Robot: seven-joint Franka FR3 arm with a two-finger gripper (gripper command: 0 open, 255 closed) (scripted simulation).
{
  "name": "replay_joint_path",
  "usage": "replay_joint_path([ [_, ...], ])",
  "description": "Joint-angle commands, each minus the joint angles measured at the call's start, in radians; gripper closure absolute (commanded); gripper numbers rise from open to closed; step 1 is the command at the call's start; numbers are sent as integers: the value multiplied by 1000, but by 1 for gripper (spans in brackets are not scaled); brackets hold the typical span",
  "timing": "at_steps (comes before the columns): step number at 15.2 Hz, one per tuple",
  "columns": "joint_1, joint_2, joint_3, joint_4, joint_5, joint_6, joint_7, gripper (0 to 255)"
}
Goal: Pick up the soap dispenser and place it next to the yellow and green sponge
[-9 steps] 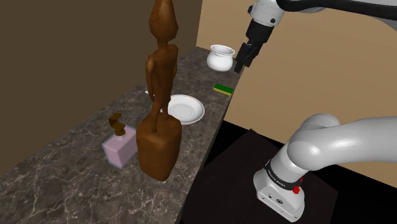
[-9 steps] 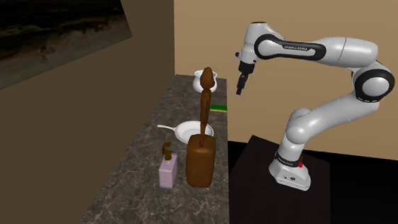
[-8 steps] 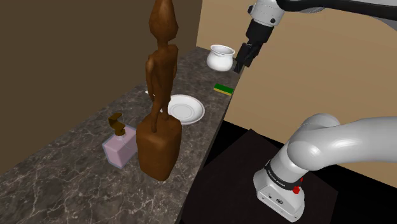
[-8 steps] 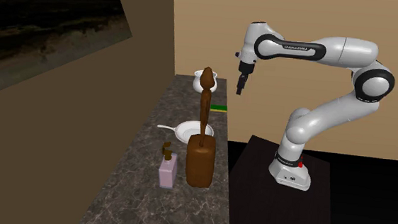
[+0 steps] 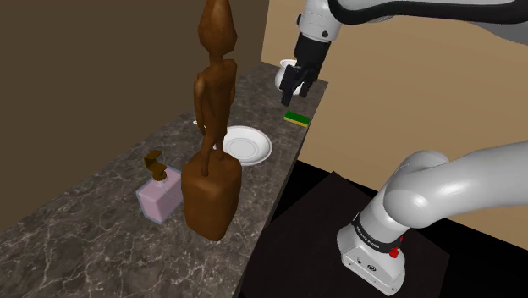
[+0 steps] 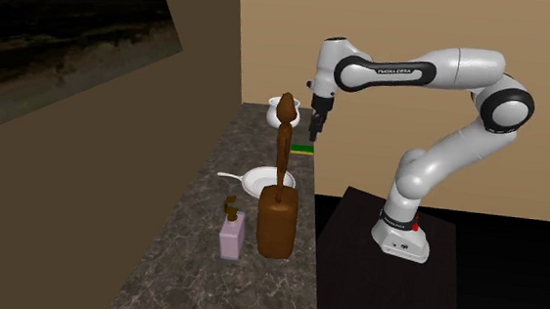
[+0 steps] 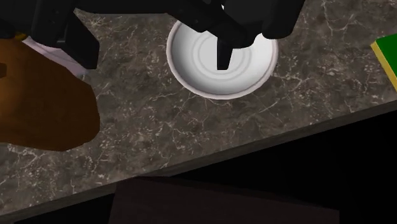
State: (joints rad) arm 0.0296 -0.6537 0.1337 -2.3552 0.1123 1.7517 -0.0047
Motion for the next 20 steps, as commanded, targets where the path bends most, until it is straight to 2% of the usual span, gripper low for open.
replay_joint_path([
  [1,10,52,40,13,20,34,48,0],
  [6,30,192,133,86,49,89,165,0],
  [11,44,352,221,188,46,135,287,0],
  [15,56,496,283,292,18,161,391,0],
  [20,90,693,341,451,-50,174,527,0],
])
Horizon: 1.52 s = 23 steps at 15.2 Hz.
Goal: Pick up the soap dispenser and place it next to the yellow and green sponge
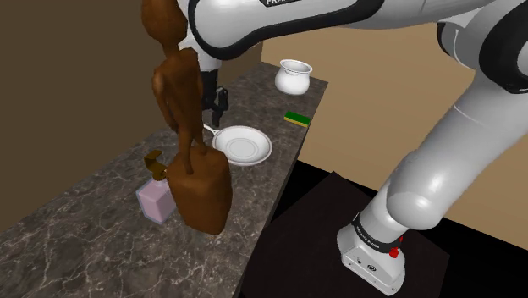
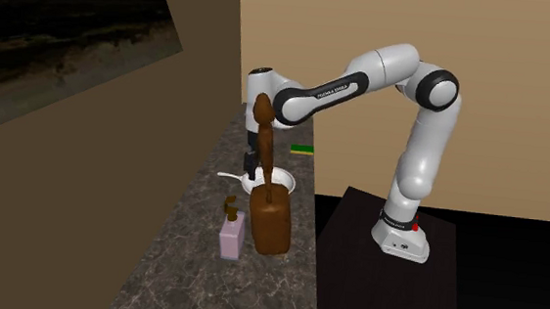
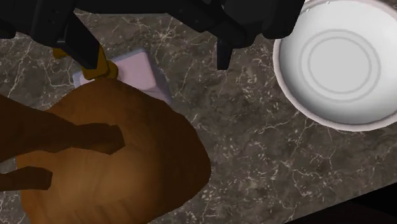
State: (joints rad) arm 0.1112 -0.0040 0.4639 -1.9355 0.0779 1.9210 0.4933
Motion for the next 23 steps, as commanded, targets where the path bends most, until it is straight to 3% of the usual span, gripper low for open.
replay_joint_path([
  [1,19,85,19,67,-33,4,56,0],
  [9,152,432,32,425,-169,-57,239,0],
  [17,157,451,25,350,-179,36,246,0],
  [23,157,451,25,350,-179,36,245,0],
])
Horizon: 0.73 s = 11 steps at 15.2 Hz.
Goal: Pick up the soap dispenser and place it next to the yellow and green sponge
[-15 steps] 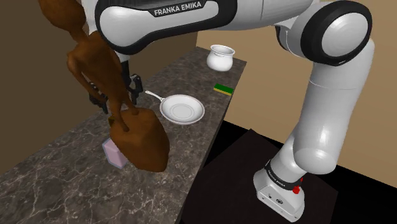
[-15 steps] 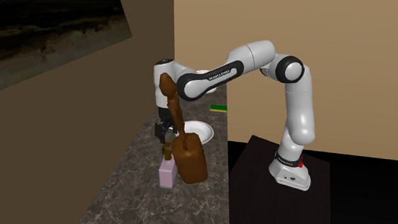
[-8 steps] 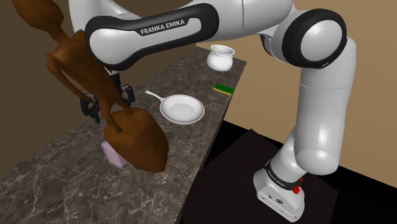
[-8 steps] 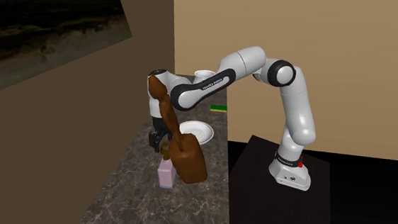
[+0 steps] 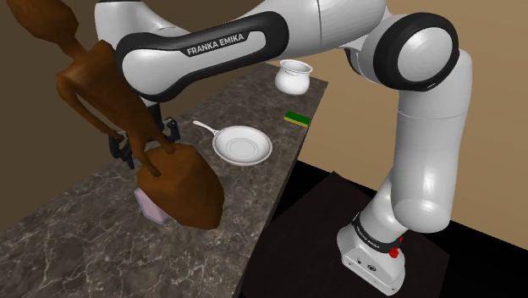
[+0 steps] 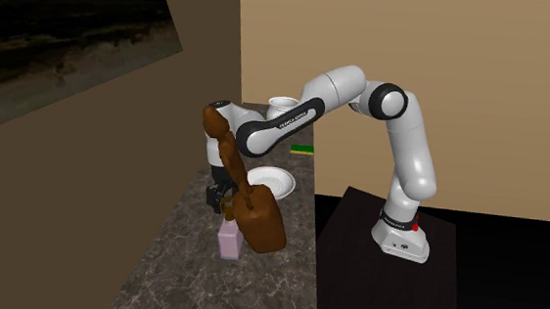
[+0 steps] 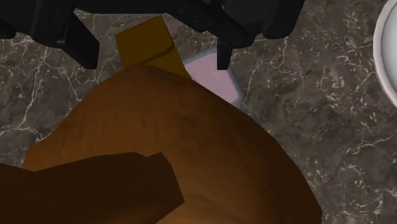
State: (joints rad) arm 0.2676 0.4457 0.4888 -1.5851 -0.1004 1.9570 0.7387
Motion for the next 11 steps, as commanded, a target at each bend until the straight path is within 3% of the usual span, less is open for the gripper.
replay_joint_path([
  [1,0,1,0,-1,0,0,0,0],
  [2,0,1,0,-1,0,0,0,0],
  [3,0,1,0,-1,0,1,0,255],
  [11,1,2,0,1,-1,0,0,255],
])
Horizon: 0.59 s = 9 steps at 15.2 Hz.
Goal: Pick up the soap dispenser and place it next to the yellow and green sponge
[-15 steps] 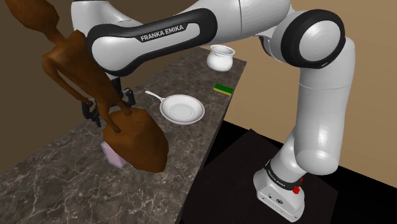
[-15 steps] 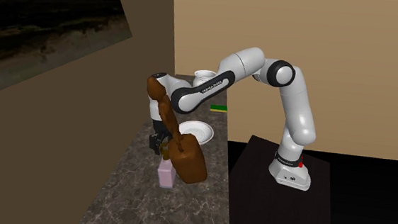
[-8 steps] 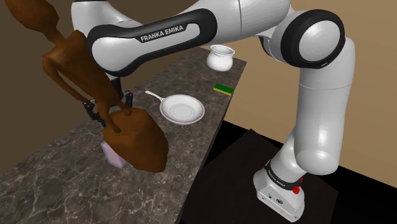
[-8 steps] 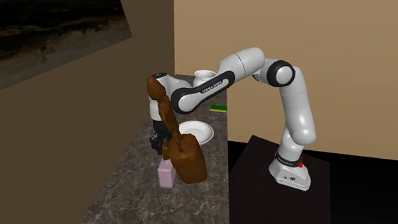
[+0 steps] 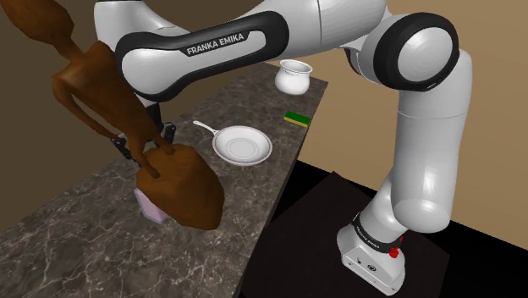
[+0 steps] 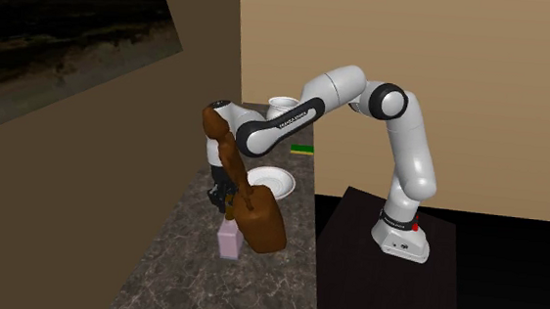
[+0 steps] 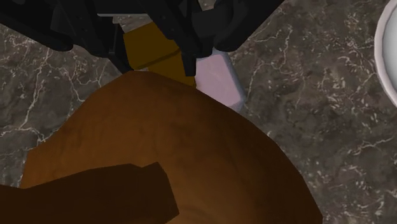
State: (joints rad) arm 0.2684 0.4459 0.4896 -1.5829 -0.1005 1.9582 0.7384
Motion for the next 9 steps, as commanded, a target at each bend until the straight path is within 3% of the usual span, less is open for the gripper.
replay_joint_path([
  [1,0,1,-1,-3,0,-1,0,255],
  [9,0,-24,7,70,12,-97,-1,255],
])
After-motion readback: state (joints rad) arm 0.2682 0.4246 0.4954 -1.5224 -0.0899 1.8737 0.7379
